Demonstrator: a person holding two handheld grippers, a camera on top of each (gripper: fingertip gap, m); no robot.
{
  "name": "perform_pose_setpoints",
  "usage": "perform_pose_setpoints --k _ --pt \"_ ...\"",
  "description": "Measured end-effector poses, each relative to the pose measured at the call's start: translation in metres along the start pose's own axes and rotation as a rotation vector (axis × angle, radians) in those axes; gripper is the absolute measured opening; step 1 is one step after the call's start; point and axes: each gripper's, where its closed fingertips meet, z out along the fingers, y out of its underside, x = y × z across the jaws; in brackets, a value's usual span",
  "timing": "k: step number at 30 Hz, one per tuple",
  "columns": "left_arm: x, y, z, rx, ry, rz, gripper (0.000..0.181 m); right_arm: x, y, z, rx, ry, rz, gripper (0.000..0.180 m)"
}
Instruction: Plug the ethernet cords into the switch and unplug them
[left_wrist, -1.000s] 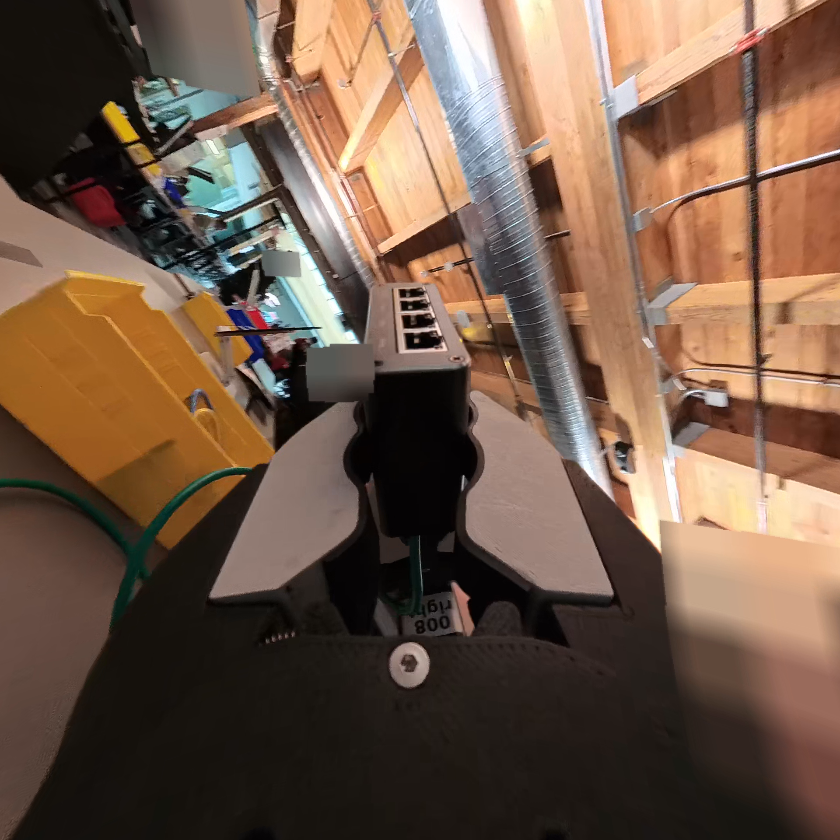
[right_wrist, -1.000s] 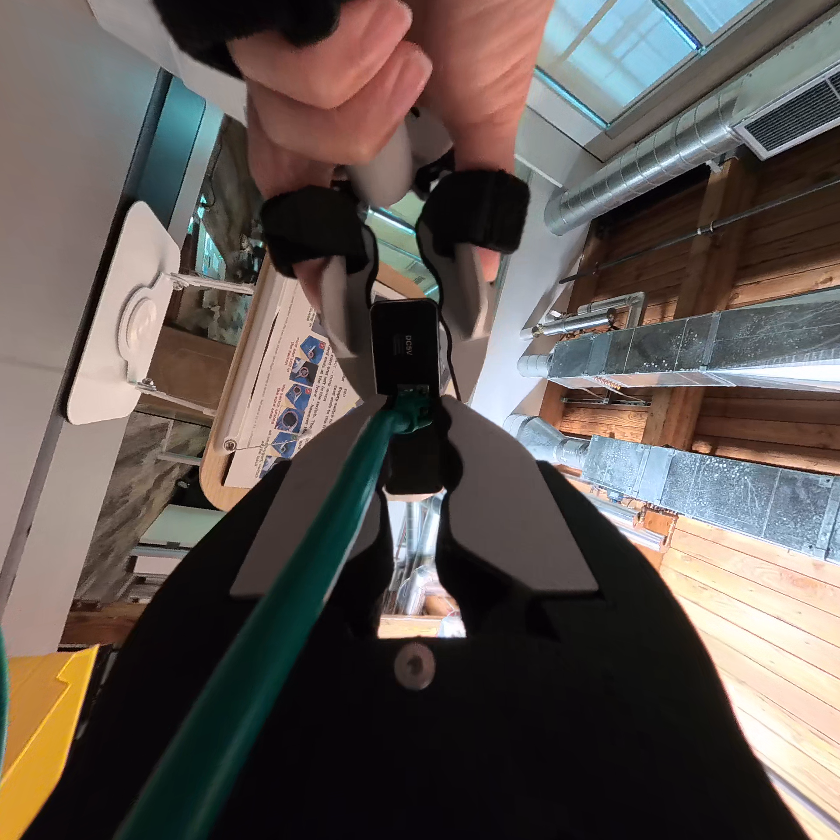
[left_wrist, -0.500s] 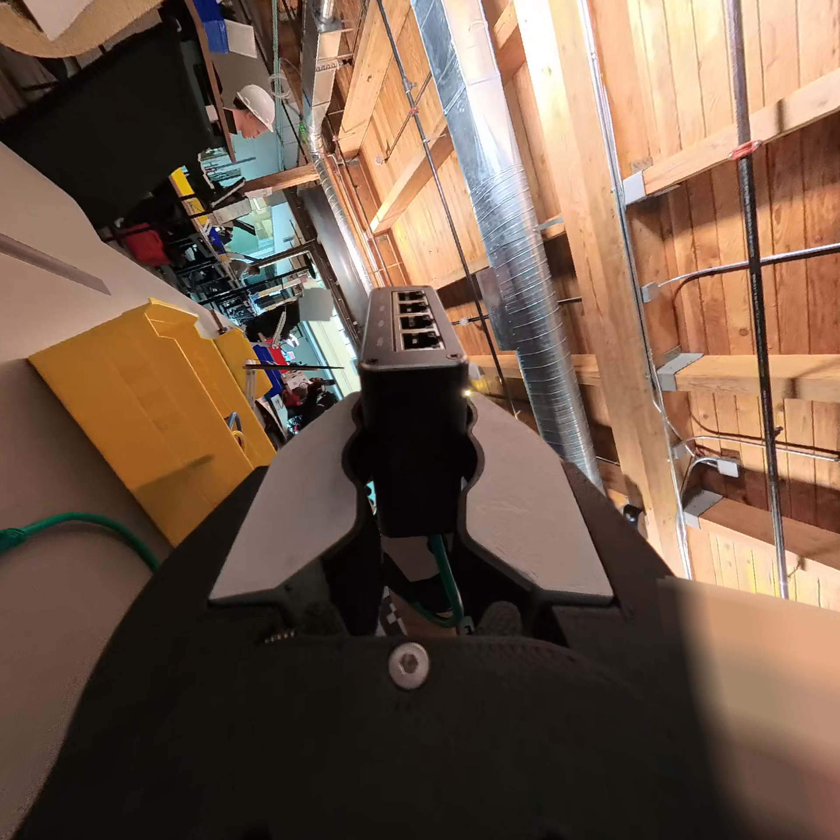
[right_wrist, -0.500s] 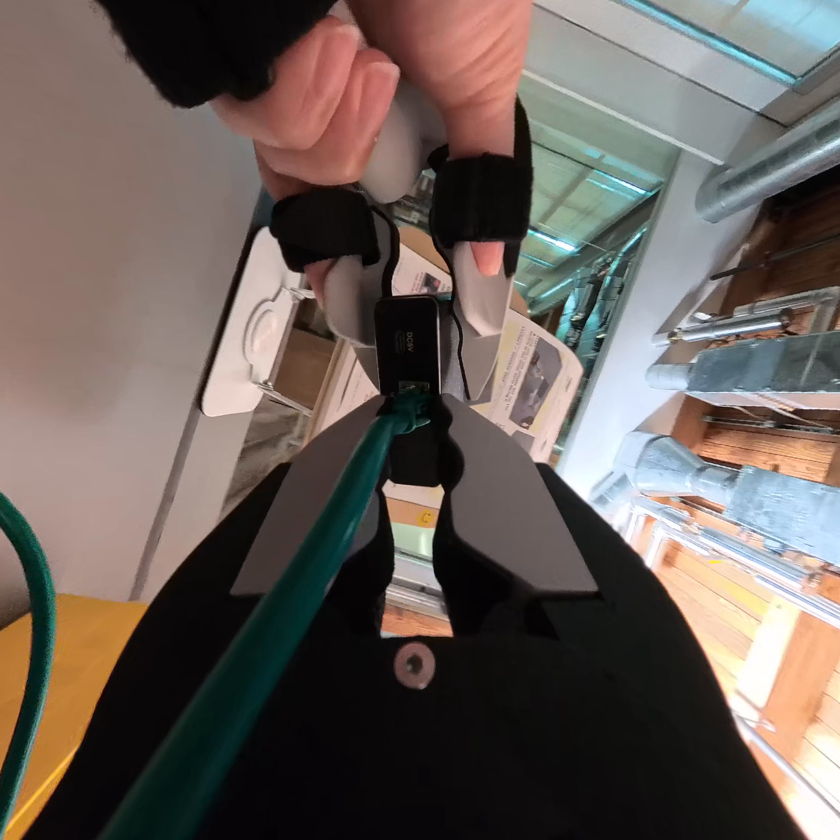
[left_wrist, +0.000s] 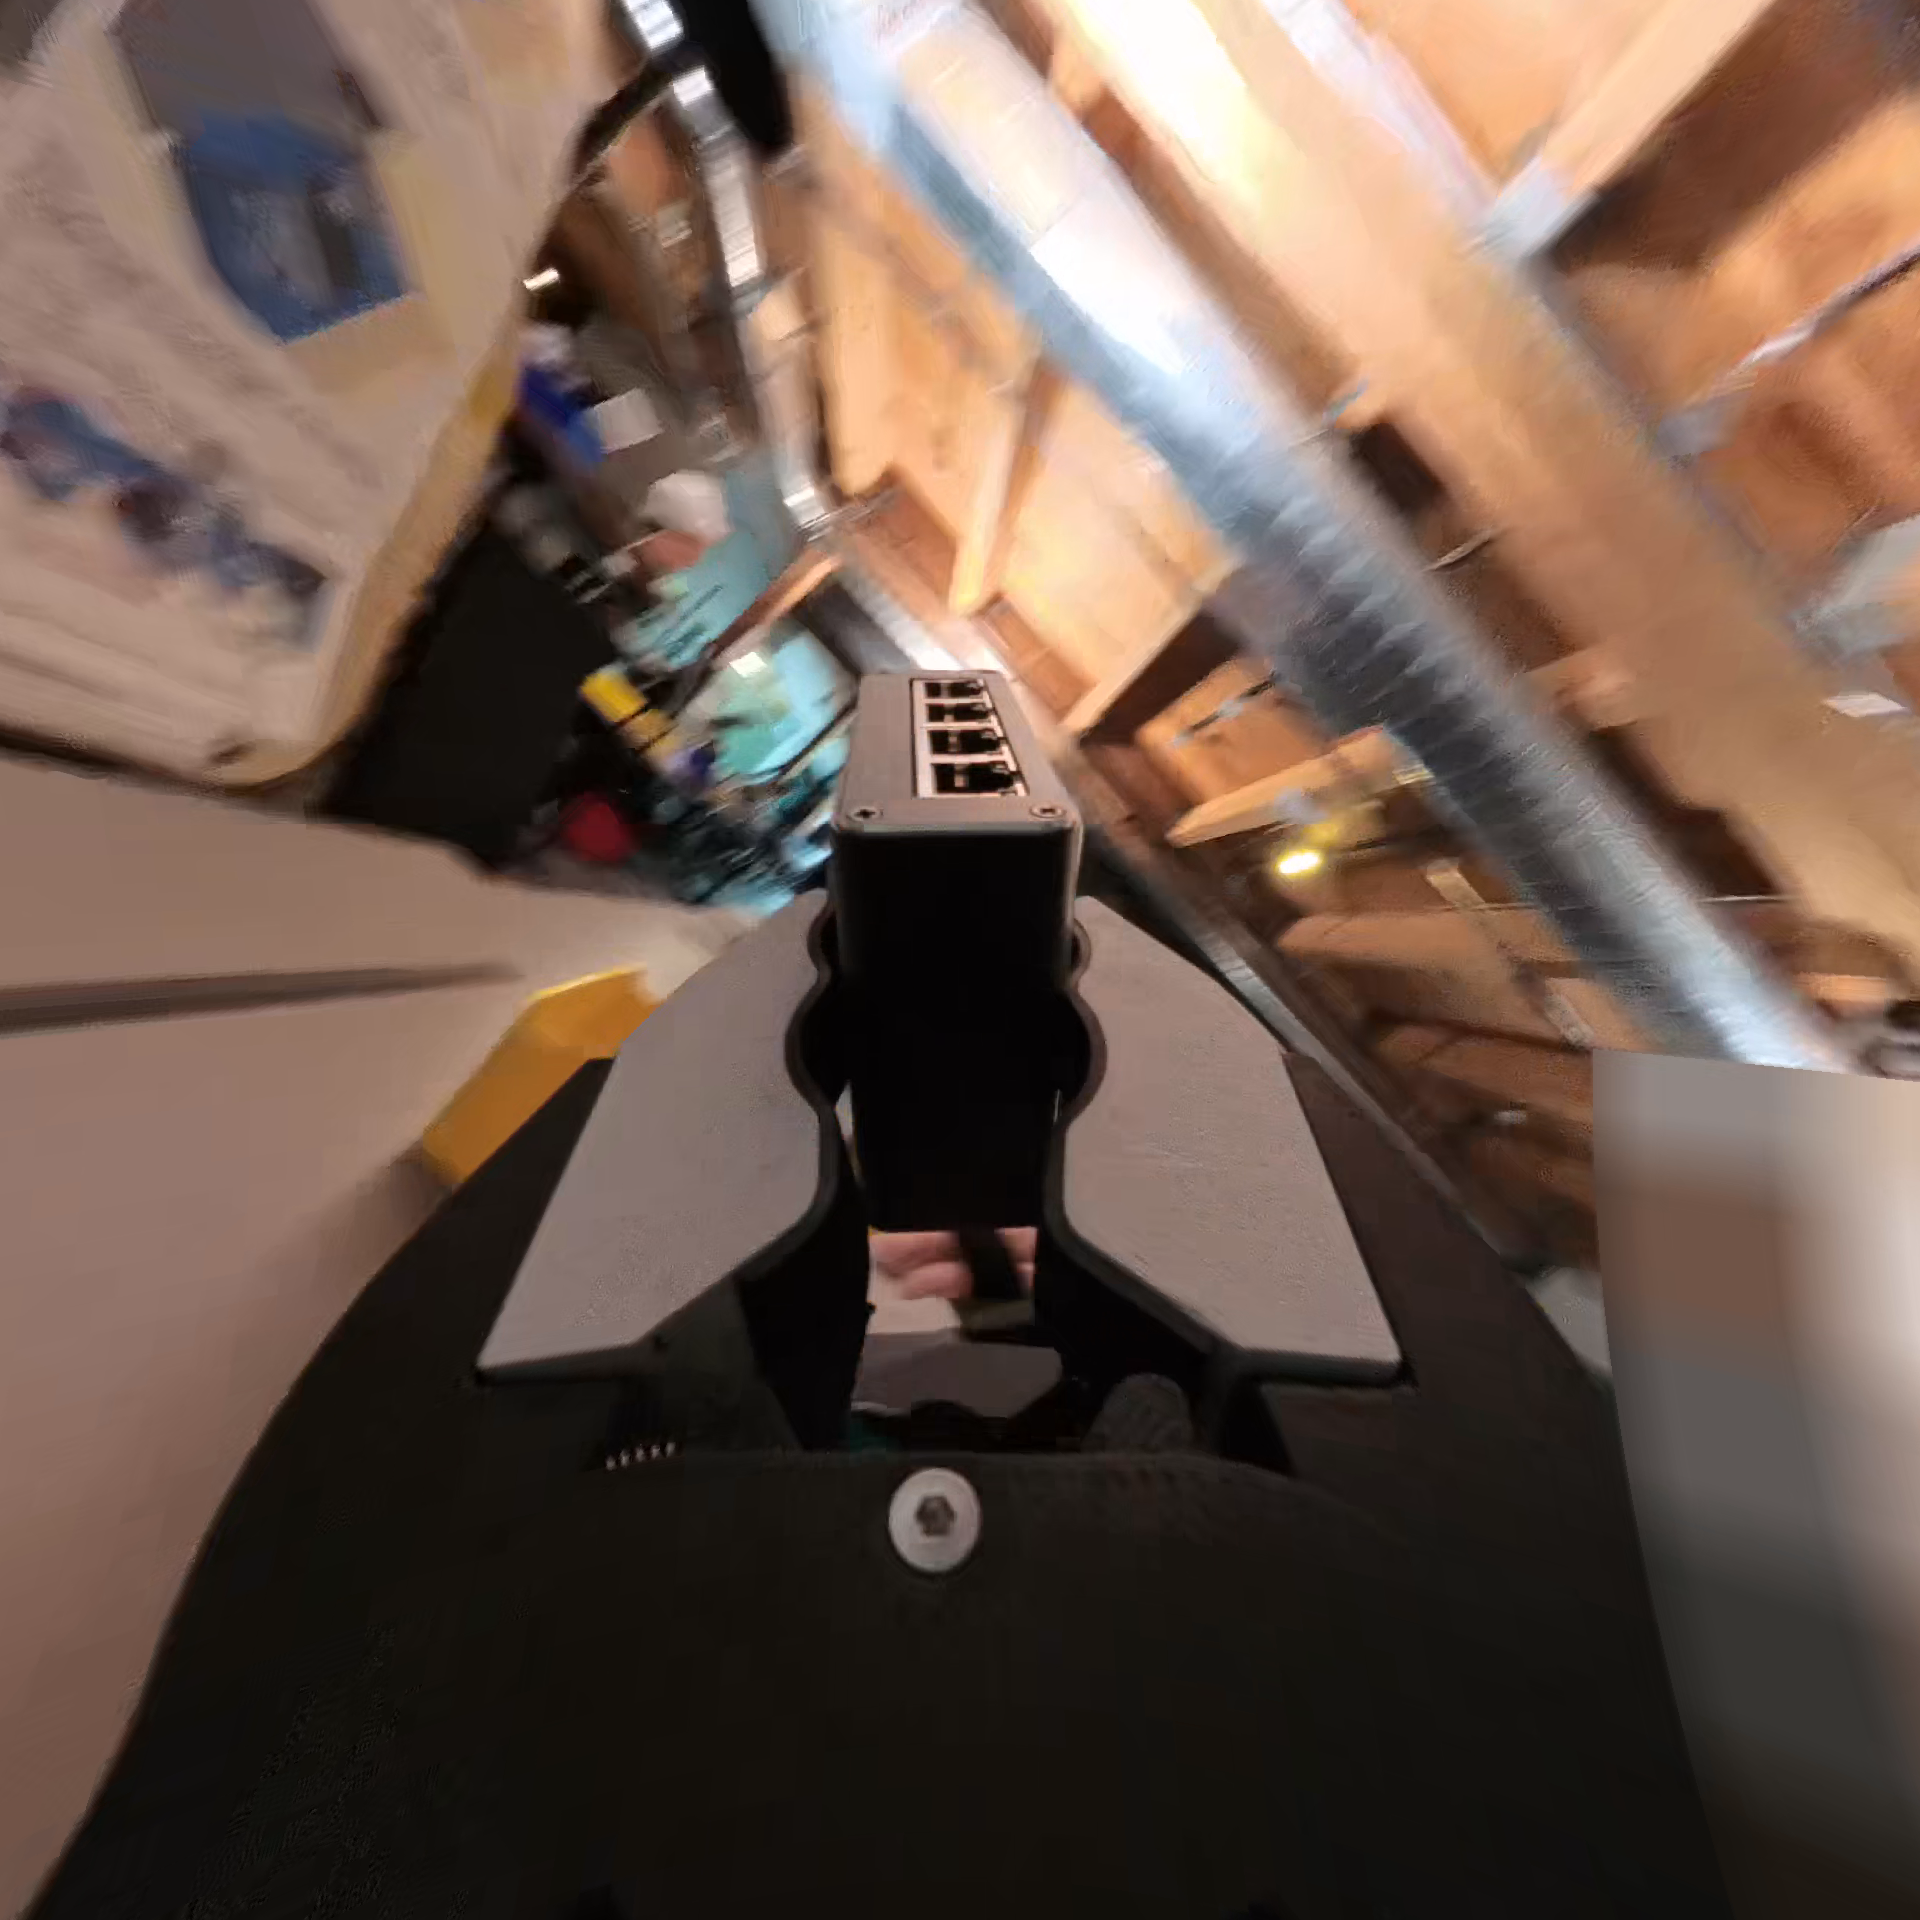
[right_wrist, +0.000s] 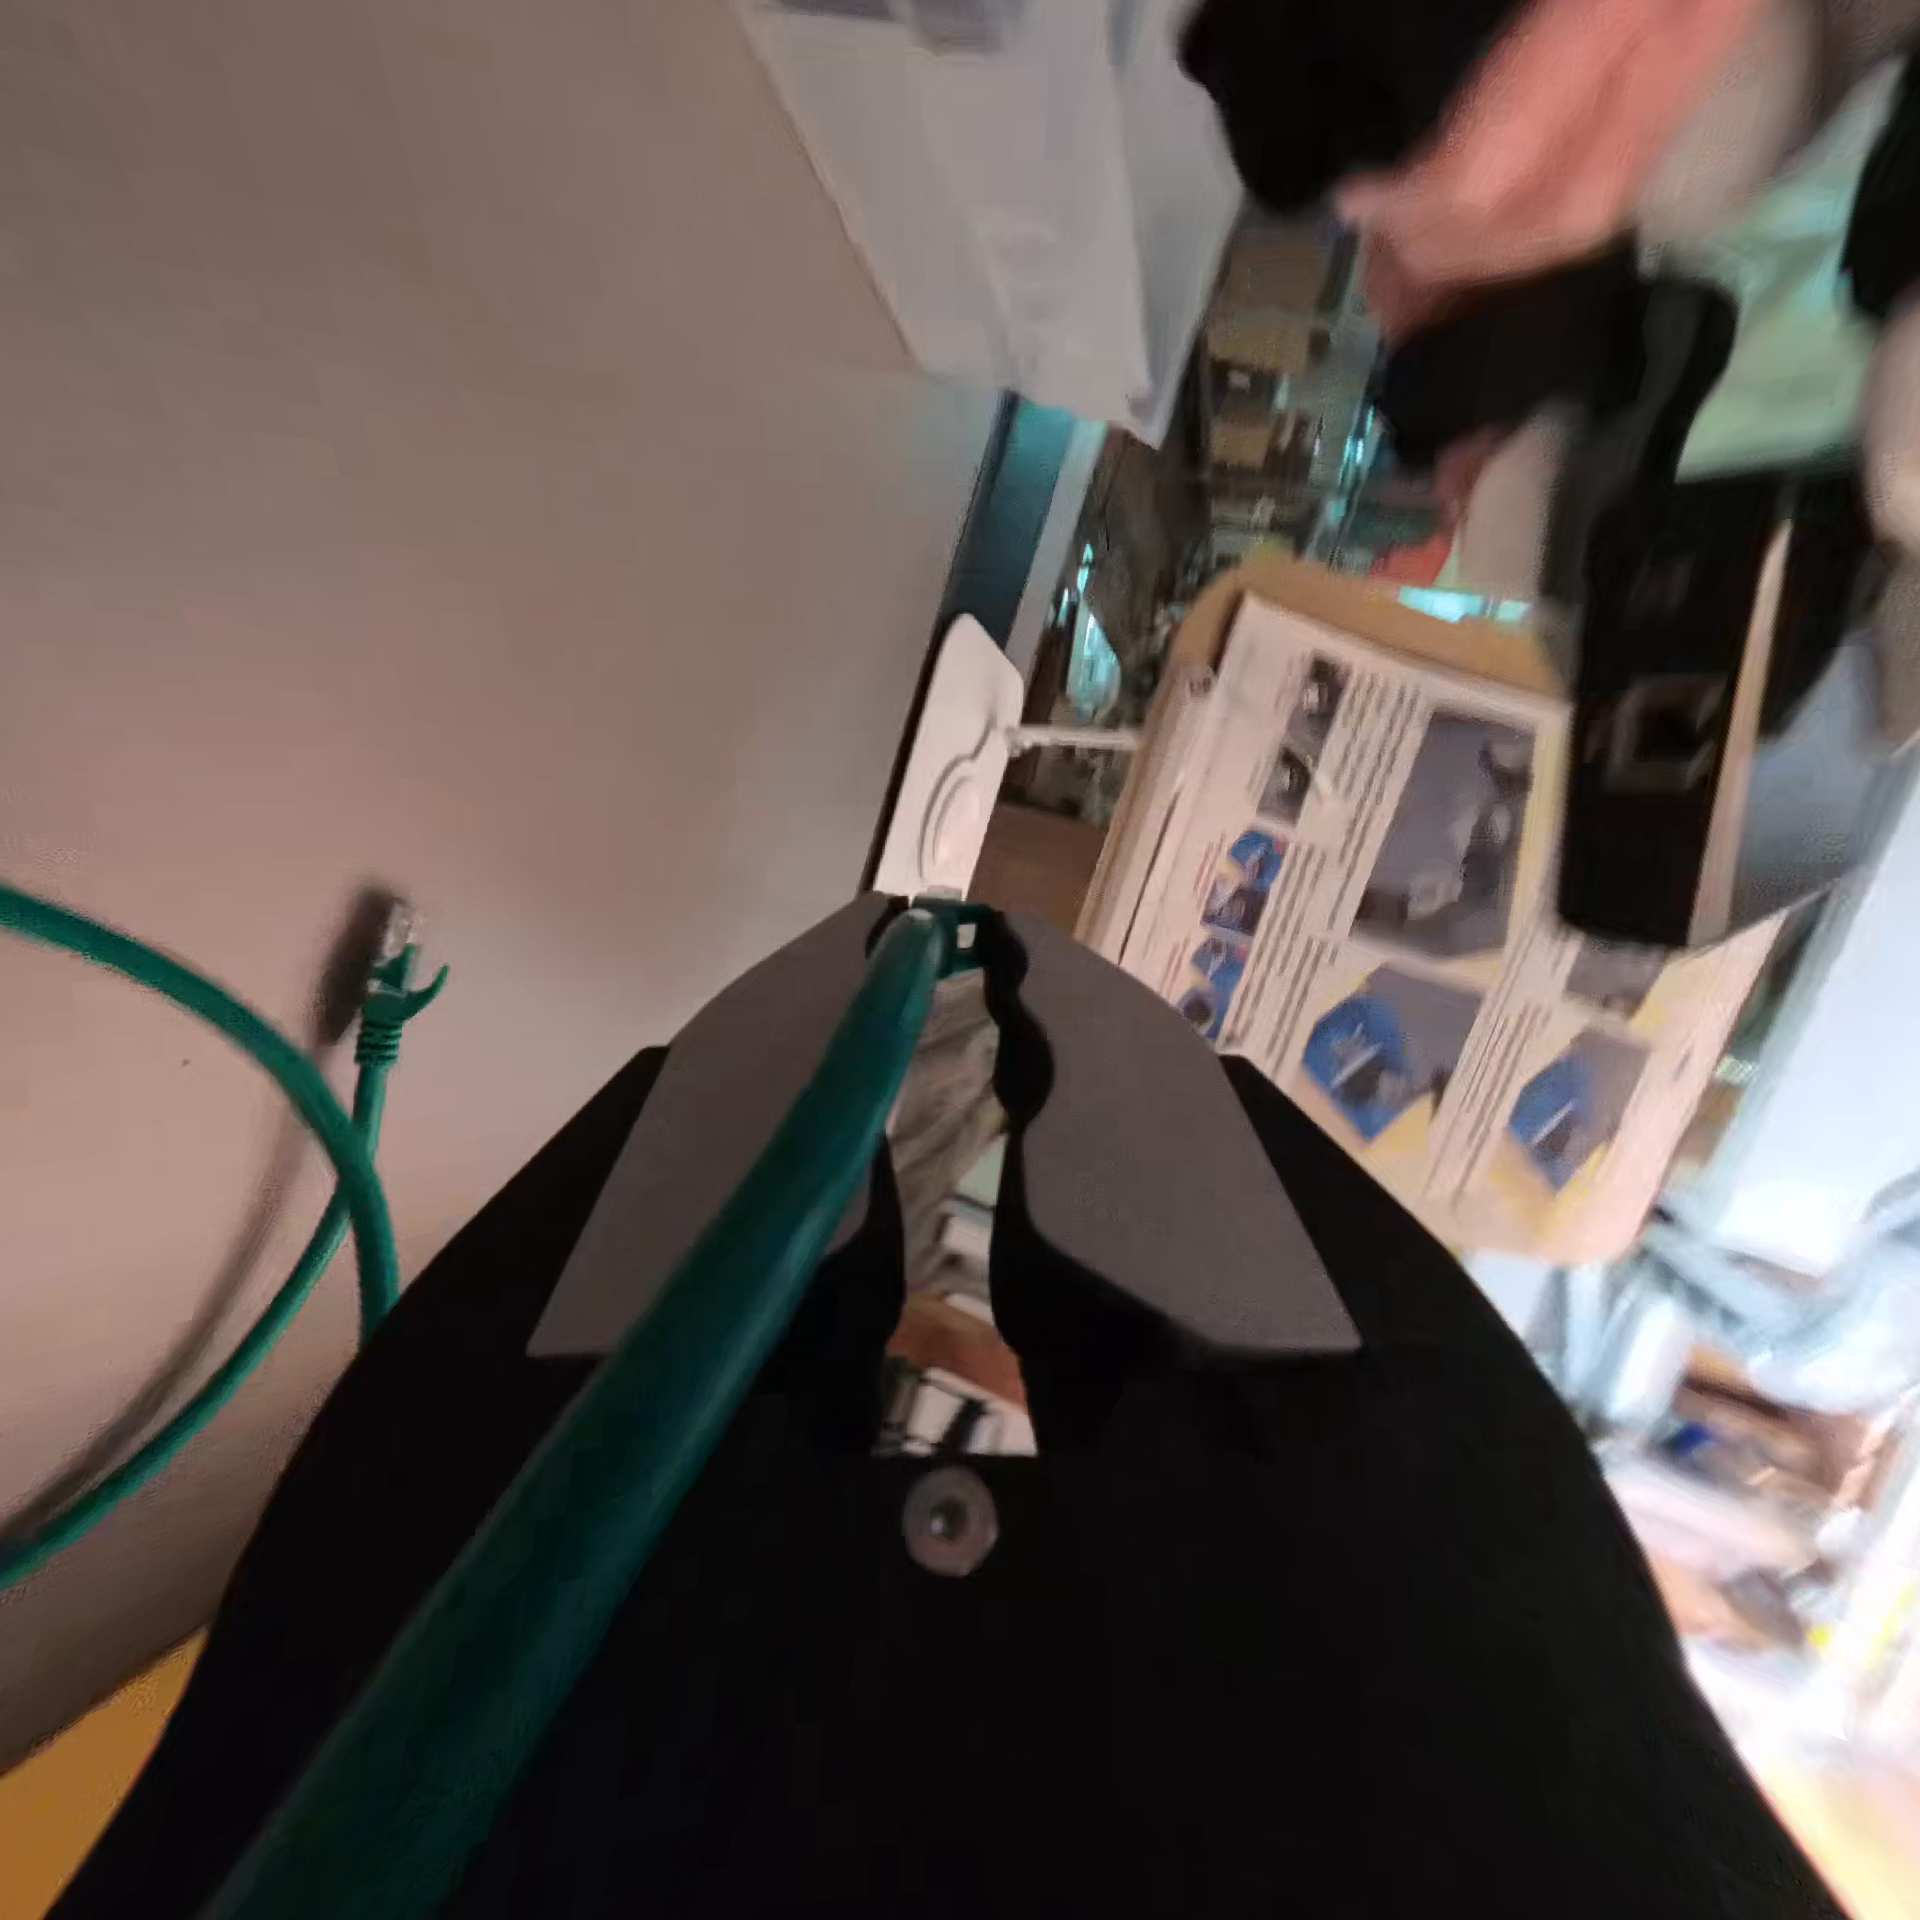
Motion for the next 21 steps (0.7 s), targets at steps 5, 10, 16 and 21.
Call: perform_pose_setpoints --k 5,10,16,21 --pt "0.029 0.003 0.005 -0.016 0.312 -0.329 0.036 0.015 0.04 -0.022 -0.028 -0.135 0.324 0.015" --pt "0.039 0.016 0.012 -0.082 0.403 -0.416 0.036 0.048 0.109 -0.056 -0.217 -0.28 0.527 0.015" --pt "0.054 0.025 0.015 -0.154 0.414 -0.361 0.036 0.12 0.213 -0.128 -0.517 -0.367 0.814 0.015" --pt "0.06 0.028 0.016 -0.175 0.419 -0.338 0.036 0.151 0.299 -0.187 -0.759 -0.268 0.892 0.015"
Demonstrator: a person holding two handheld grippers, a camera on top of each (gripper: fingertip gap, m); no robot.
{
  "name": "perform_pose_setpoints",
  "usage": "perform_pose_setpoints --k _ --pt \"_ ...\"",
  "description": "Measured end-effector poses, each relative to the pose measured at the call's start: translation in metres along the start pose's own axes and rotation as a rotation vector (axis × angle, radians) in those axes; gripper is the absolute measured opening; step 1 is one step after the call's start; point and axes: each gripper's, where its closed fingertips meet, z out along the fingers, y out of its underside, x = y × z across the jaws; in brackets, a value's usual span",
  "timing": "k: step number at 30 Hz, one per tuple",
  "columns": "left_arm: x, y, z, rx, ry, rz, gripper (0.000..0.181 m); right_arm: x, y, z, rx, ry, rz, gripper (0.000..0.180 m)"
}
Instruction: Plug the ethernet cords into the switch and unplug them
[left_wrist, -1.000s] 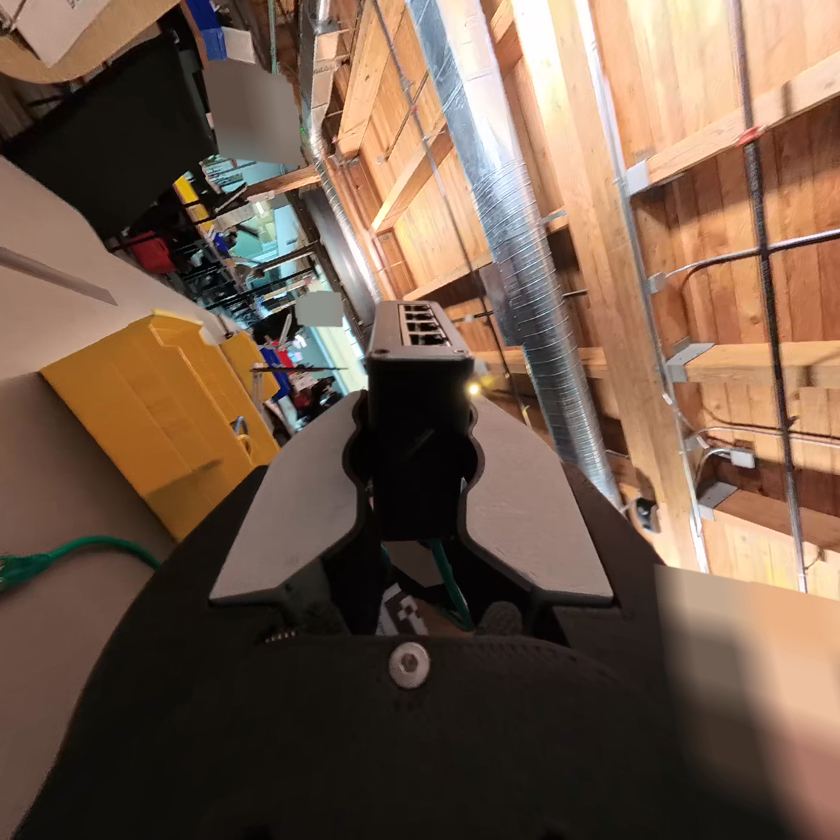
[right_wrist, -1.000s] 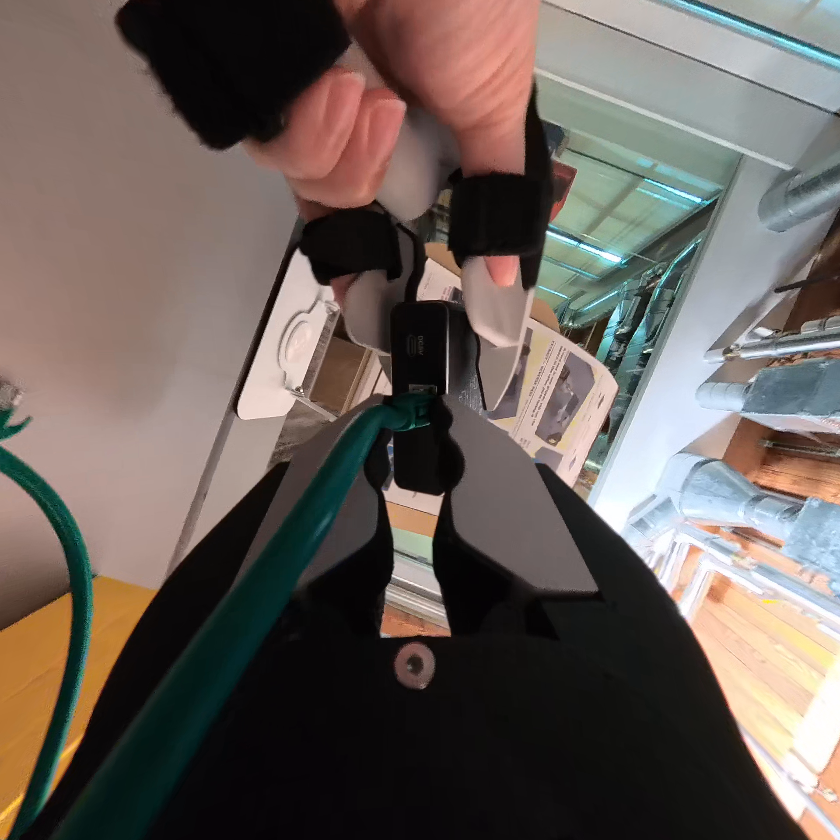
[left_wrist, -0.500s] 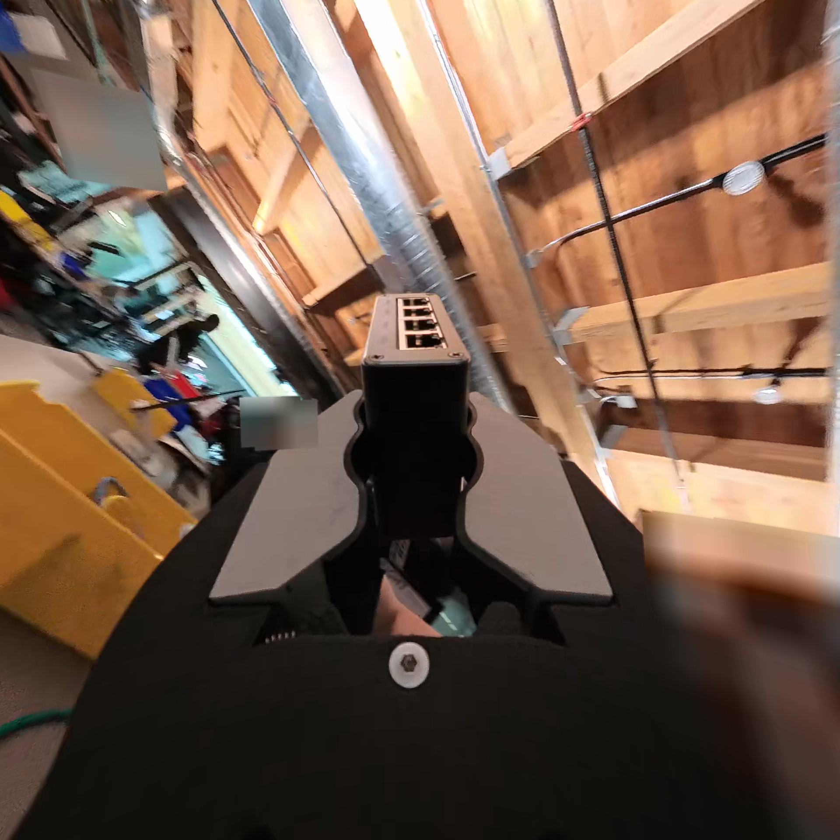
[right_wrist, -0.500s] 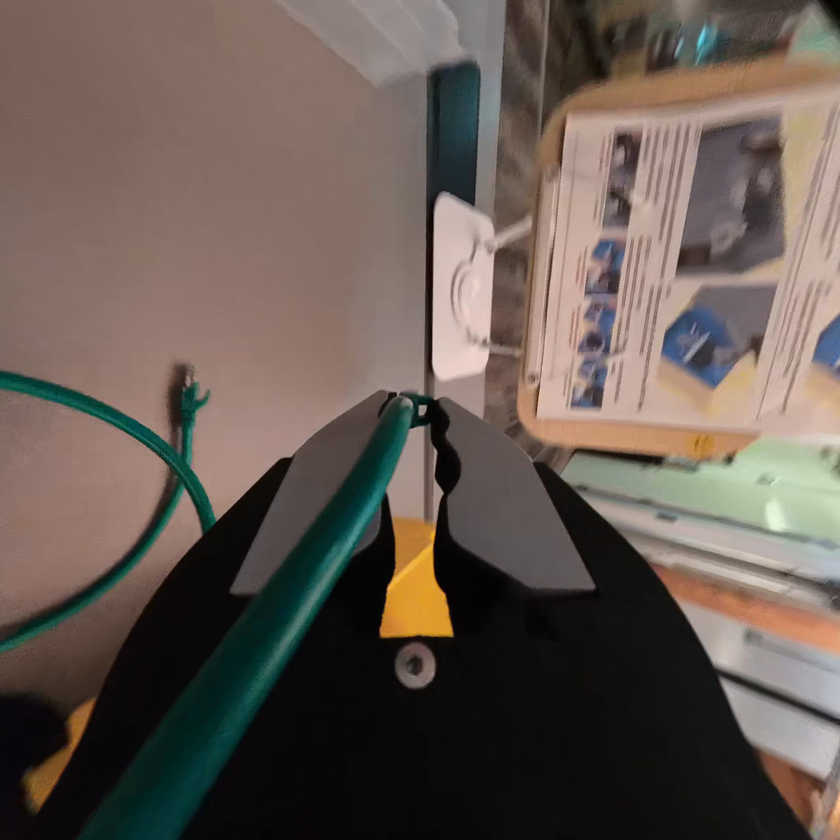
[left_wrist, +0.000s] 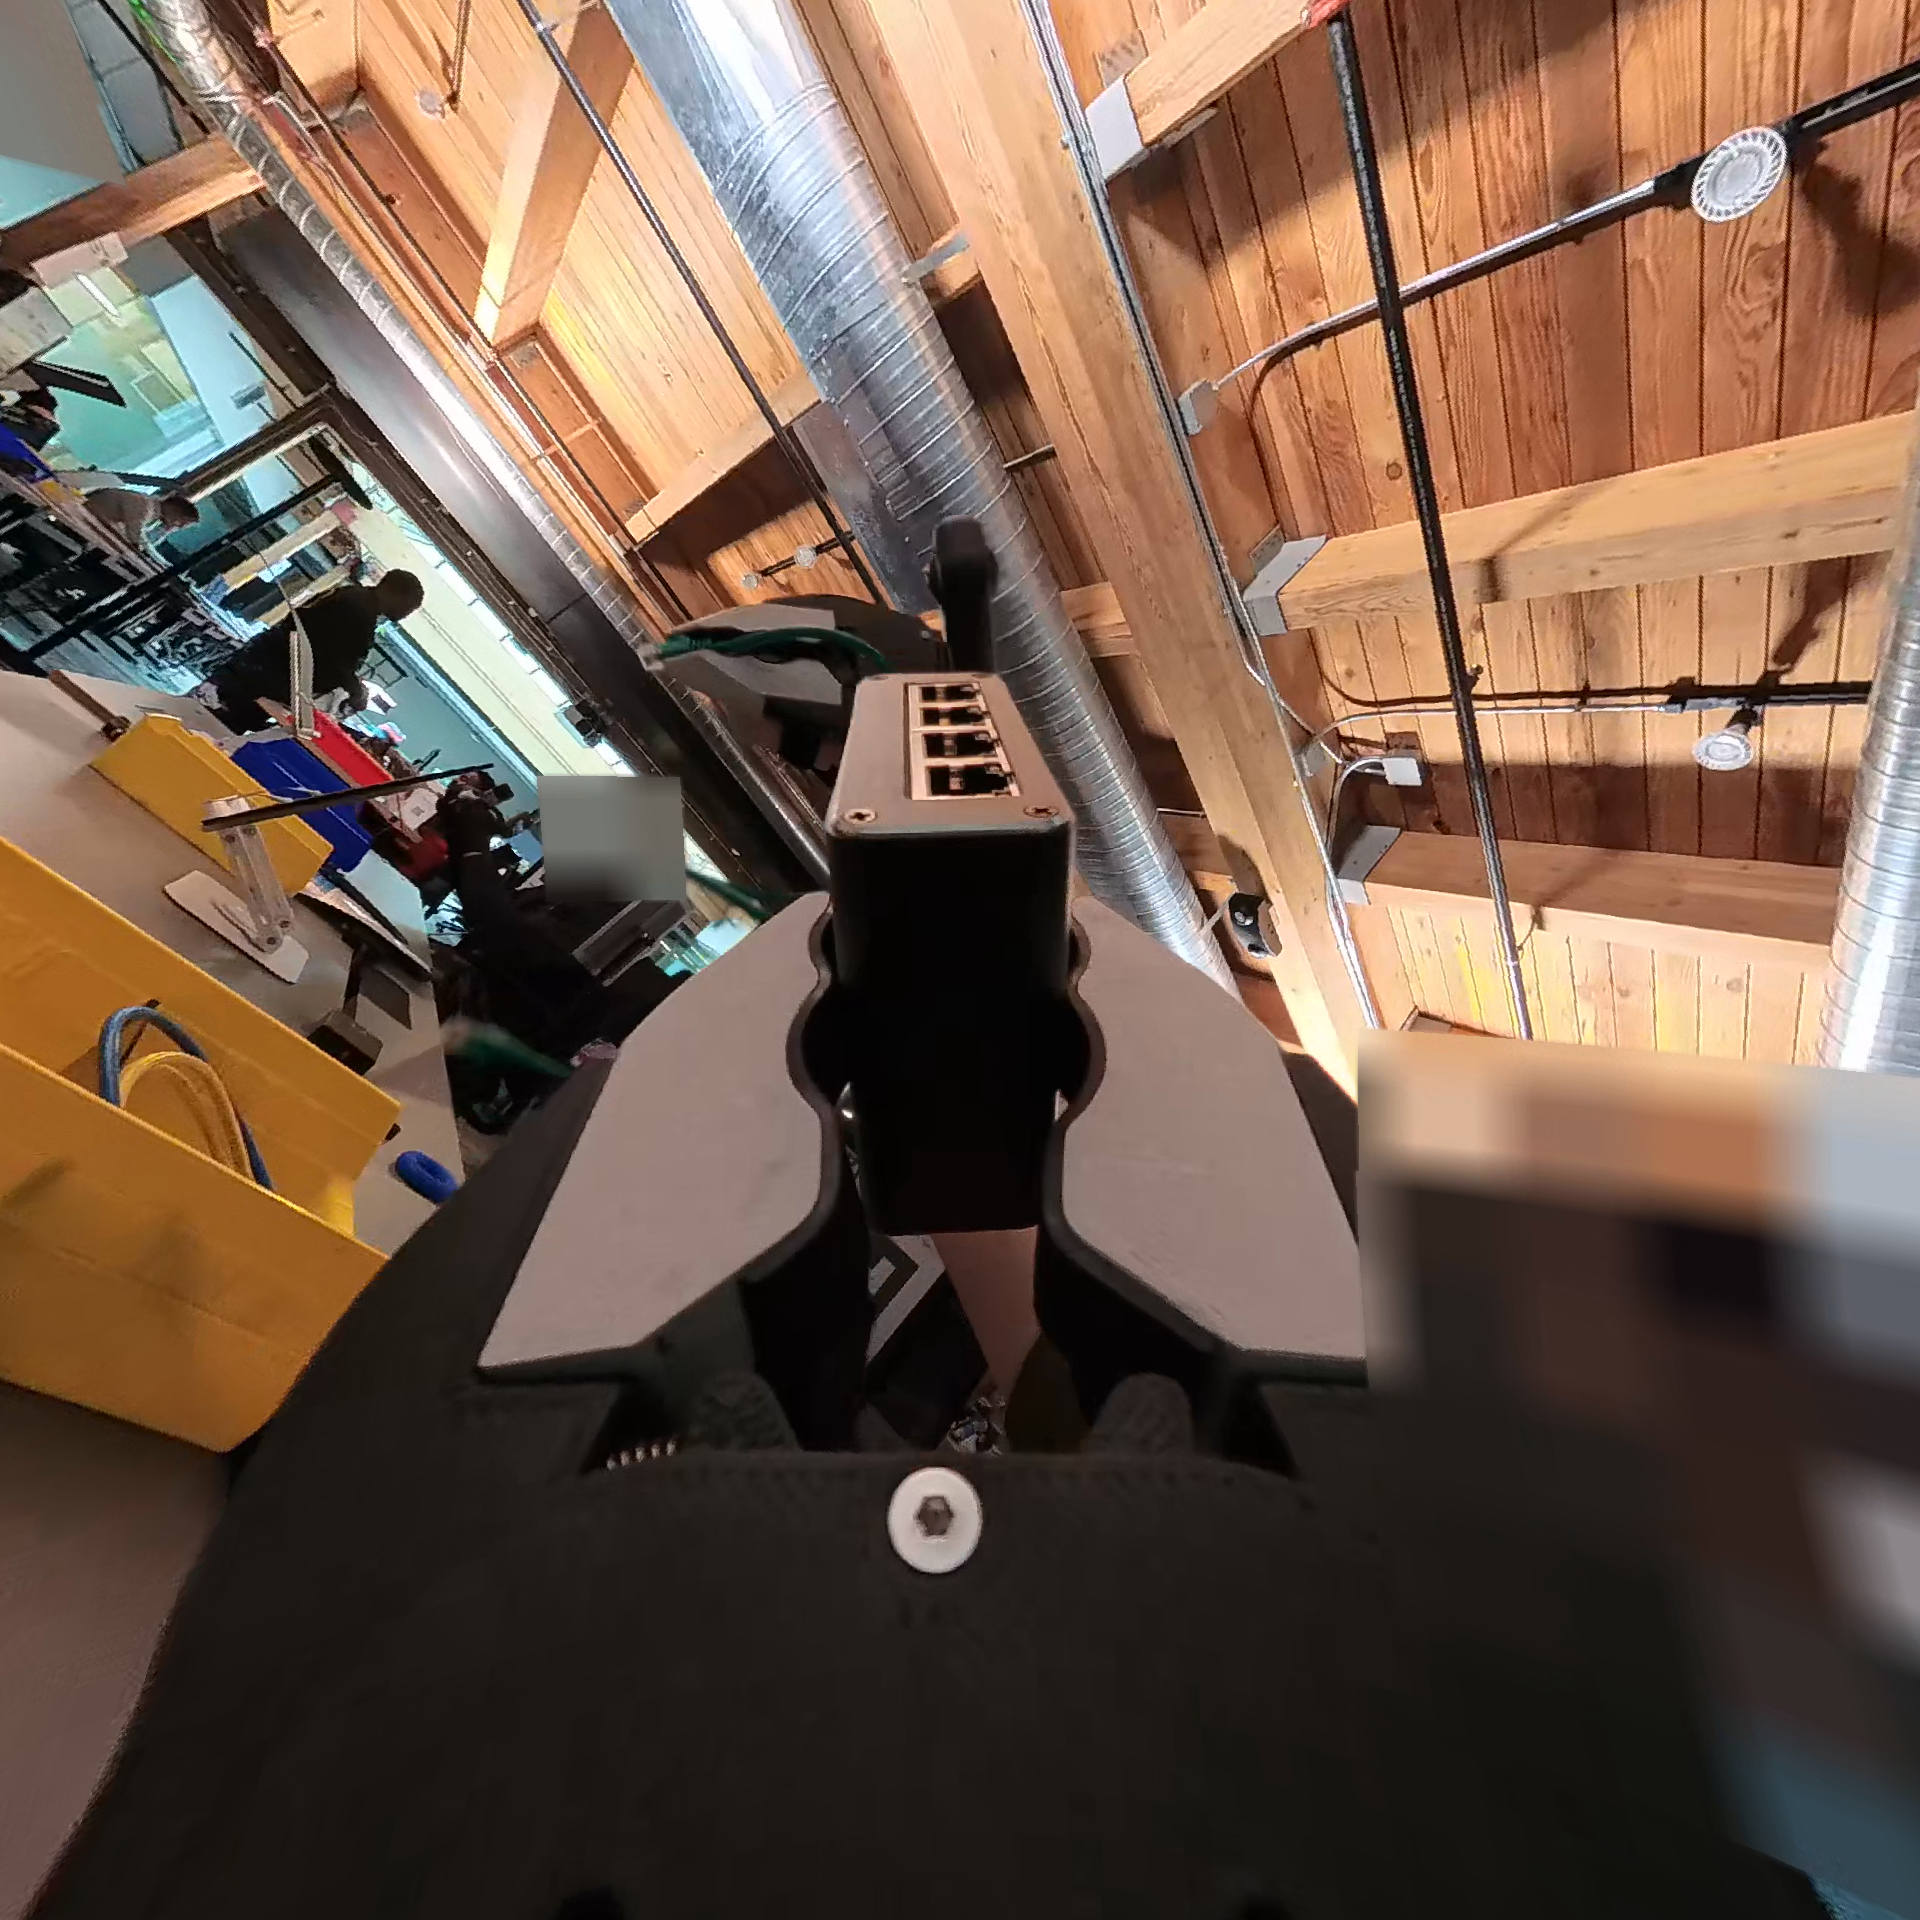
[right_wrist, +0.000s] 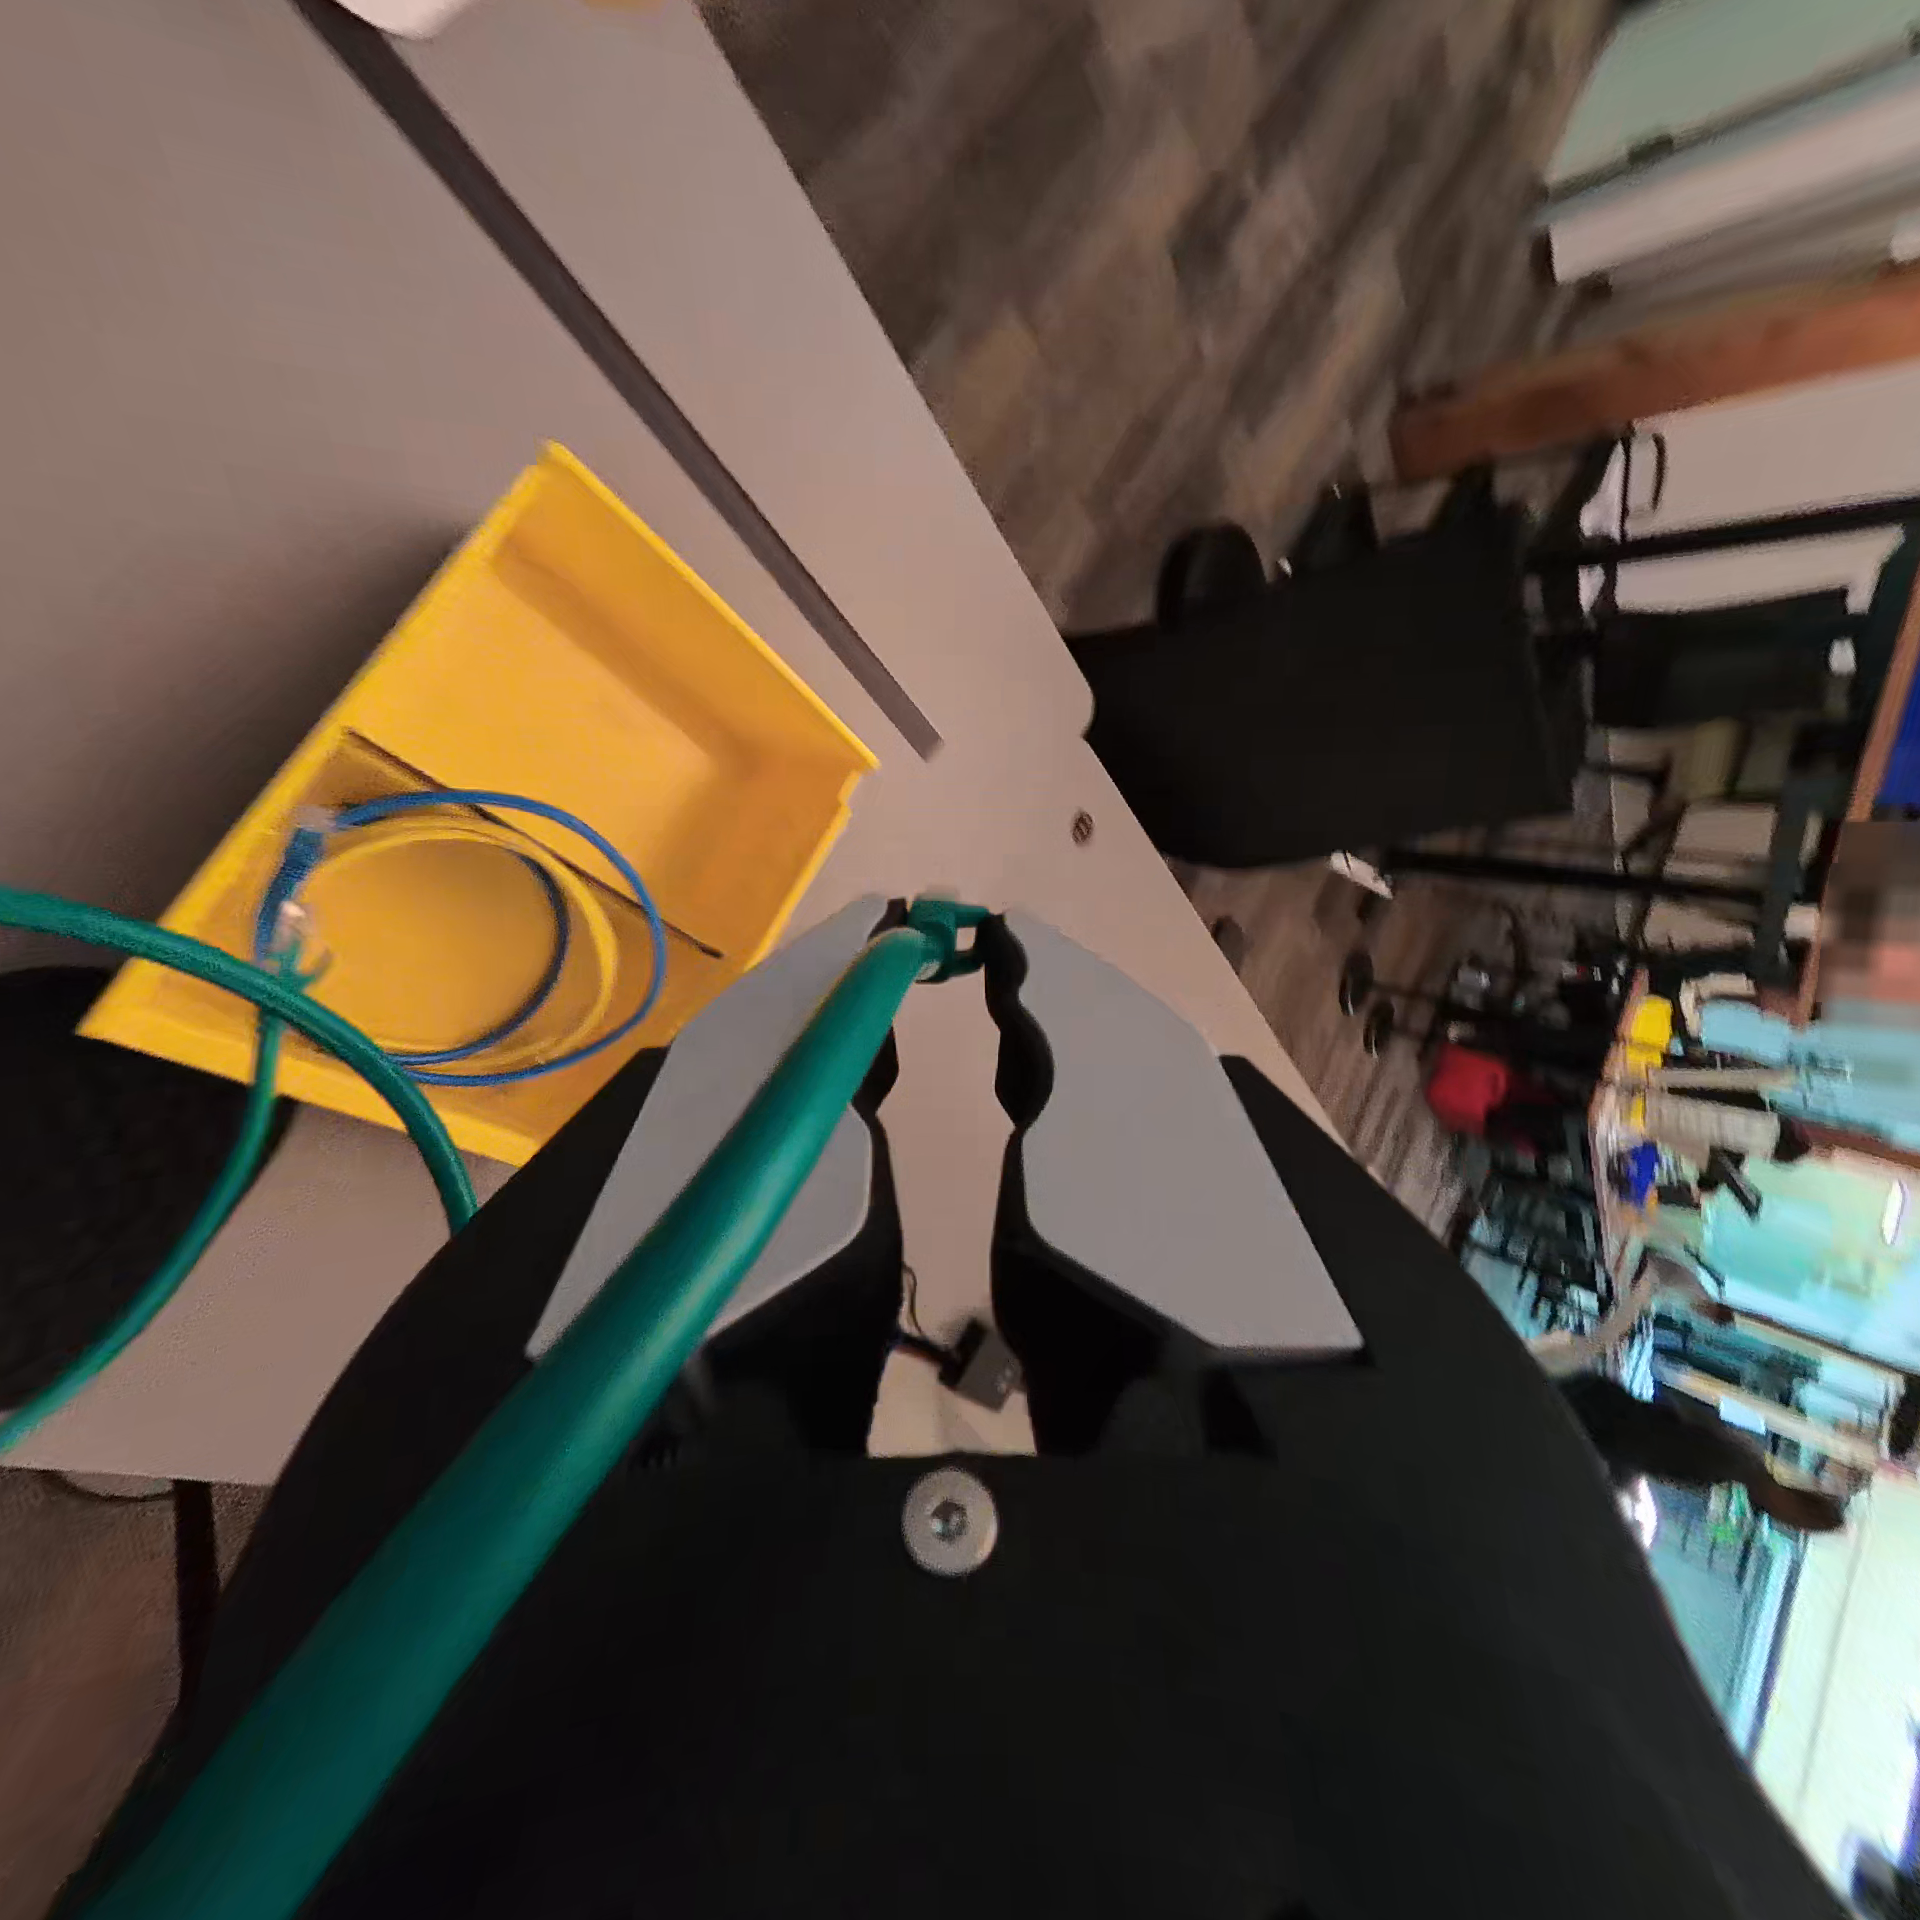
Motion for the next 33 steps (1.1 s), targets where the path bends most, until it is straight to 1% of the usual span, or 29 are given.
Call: perform_pose_setpoints --k 2,5,10,12,15,18,22,25,26,29,32,33 --pt "-0.001 0.002 0.001 -0.007 -0.003 -0.001 0.036 0.016 0.02 0.011 -0.058 0.035 0.064 0.015" --pt "-0.002 0.005 0.004 -0.014 -0.008 -0.003 0.036 0.019 0.044 0.04 -0.131 0.058 0.116 0.015" --pt "-0.005 0.01 0.007 -0.039 -0.027 0.01 0.036 -0.008 0.084 0.108 -0.305 0.064 0.14 0.015" --pt "-0.006 0.011 0.007 -0.04 -0.029 0.009 0.036 -0.031 0.101 0.137 -0.383 0.042 0.131 0.015" --pt "-0.006 0.01 0.007 -0.037 -0.035 0.015 0.036 -0.075 0.119 0.177 -0.416 -0.036 0.163 0.015" --pt "-0.006 0.009 0.007 -0.039 -0.044 0.026 0.036 -0.126 0.133 0.204 -0.407 -0.203 0.299 0.015" --pt "-0.007 0.009 0.007 -0.043 -0.056 0.038 0.036 -0.164 0.15 0.224 -0.374 -0.328 0.479 0.015" --pt "-0.009 0.011 0.008 -0.051 -0.067 0.043 0.036 -0.177 0.15 0.235 -0.309 -0.412 0.694 0.015" --pt "-0.01 0.011 0.009 -0.054 -0.069 0.044 0.036 -0.178 0.148 0.238 -0.286 -0.421 0.733 0.015" --pt "-0.011 0.014 0.01 -0.069 -0.085 0.056 0.036 -0.177 0.142 0.237 -0.222 -0.446 0.757 0.02" --pt "-0.013 0.017 0.01 -0.101 -0.128 0.105 0.036 -0.165 0.152 0.223 -0.264 -0.459 0.72 0.027" --pt "-0.014 0.018 0.01 -0.113 -0.148 0.127 0.036 -0.157 0.16 0.218 -0.297 -0.438 0.698 0.023"
